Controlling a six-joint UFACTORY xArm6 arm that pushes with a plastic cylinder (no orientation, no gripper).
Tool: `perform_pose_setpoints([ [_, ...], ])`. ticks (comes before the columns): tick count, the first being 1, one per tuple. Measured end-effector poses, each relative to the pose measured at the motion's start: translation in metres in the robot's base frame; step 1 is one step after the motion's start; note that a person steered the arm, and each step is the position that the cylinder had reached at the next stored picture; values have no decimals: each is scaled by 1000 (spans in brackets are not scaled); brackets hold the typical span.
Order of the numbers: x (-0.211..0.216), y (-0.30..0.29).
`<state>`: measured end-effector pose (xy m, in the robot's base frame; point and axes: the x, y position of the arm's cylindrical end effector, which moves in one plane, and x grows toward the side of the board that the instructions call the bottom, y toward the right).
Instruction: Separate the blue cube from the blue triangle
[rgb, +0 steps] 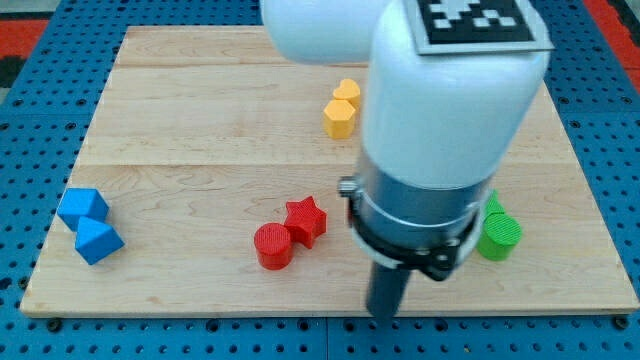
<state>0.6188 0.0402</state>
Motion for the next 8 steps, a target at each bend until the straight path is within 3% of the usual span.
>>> perform_pose_setpoints([
  [1,-1,-111],
  [4,-10,-327],
  [6,-31,-343],
  [7,-76,-342],
  [8,-102,-290],
])
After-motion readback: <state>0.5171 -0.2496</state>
